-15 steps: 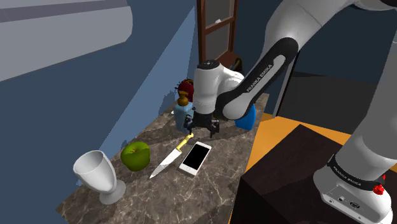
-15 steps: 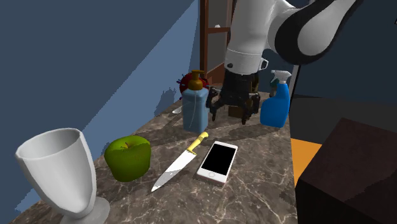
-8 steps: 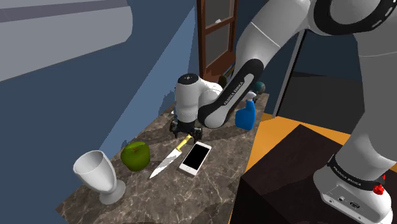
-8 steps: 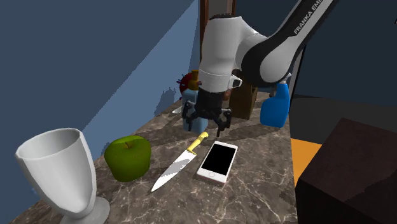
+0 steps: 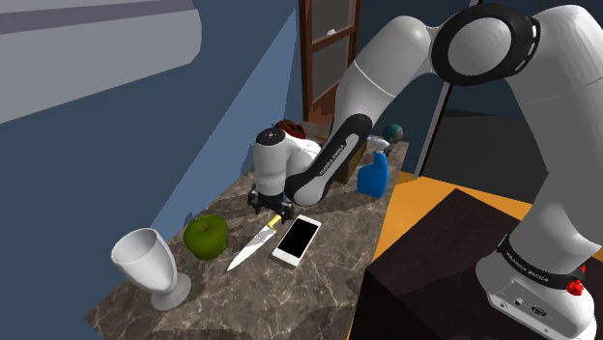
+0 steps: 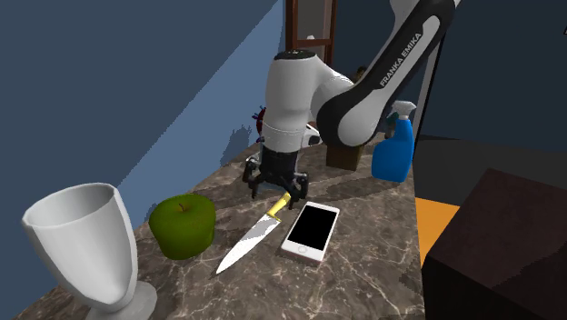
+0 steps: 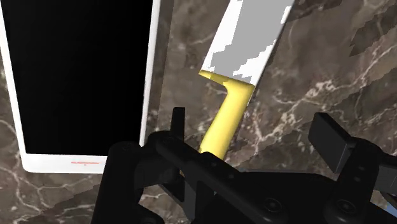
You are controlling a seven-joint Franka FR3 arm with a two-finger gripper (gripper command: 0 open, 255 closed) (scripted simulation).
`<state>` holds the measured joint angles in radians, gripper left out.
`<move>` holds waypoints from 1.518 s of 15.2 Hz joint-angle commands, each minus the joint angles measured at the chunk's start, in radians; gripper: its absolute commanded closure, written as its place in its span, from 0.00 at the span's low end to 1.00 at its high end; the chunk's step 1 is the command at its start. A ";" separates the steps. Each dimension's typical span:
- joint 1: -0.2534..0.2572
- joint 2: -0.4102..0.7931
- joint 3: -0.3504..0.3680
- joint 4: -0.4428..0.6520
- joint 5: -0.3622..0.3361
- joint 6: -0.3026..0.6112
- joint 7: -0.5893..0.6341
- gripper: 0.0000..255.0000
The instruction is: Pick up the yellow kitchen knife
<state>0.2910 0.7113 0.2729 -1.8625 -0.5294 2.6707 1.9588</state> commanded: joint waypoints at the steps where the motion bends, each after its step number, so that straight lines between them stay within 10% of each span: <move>1: 0.011 0.026 -0.012 0.011 -0.010 0.015 0.011 0.00; 5: 0.021 0.055 -0.026 0.024 -0.021 0.034 0.021 0.00; 6: 0.021 0.056 -0.027 0.025 -0.022 0.034 0.021 1.00; 23: -0.012 -0.034 0.018 -0.010 0.015 -0.025 -0.011 1.00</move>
<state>0.2829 0.6899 0.2841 -1.8681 -0.5198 2.6546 1.9510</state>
